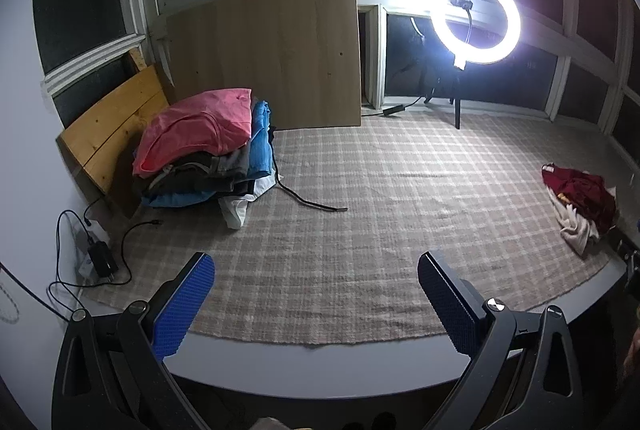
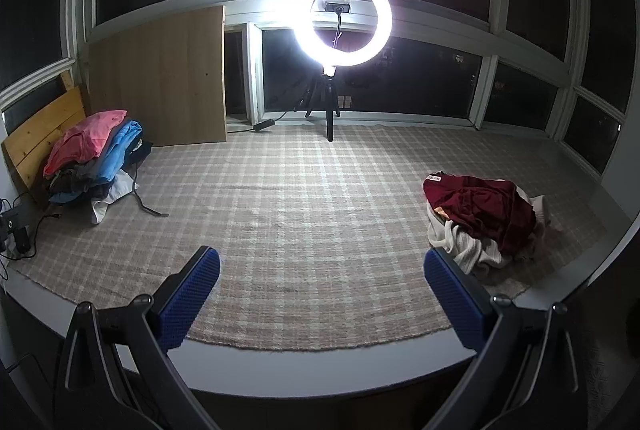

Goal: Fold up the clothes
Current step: 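Move both tools toward the dark red sweatshirt on the cream garment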

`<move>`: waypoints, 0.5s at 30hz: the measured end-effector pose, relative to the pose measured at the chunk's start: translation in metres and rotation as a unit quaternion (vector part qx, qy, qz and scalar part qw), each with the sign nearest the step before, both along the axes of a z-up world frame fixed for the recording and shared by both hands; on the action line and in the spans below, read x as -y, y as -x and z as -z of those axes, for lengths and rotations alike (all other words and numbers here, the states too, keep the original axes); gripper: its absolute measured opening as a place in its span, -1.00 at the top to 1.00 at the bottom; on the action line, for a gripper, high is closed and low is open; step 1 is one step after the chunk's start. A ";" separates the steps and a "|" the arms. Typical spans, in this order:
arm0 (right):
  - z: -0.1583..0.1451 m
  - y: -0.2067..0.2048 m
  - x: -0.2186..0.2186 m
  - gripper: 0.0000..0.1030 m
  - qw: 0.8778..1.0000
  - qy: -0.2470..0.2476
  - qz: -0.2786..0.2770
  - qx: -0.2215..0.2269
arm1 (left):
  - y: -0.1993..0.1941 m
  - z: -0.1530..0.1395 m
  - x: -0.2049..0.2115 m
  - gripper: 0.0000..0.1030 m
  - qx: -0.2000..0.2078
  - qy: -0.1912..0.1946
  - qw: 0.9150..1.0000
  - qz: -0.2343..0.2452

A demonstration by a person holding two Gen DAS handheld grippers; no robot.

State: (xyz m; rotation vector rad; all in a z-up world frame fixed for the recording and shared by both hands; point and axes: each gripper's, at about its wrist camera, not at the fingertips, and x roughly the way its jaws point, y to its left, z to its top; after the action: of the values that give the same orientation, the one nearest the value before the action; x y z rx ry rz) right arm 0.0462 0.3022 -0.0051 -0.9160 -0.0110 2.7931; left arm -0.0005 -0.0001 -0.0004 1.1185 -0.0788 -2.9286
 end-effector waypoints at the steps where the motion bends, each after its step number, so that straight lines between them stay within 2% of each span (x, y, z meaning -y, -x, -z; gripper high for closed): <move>1: 0.000 0.000 0.001 -1.00 1.000 0.000 0.000 0.000 | 0.001 0.001 0.000 -0.99 0.001 0.000 1.000 0.001; 15: 0.010 0.011 0.009 -1.00 1.000 0.007 0.021 0.006 | 0.022 0.013 0.003 -0.99 0.011 0.002 1.000 0.029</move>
State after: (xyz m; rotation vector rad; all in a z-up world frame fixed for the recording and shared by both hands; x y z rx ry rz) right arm 0.0351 0.2932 -0.0152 -0.9258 0.0267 2.7525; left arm -0.0222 -0.0036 -0.0137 1.1666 -0.1195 -2.9667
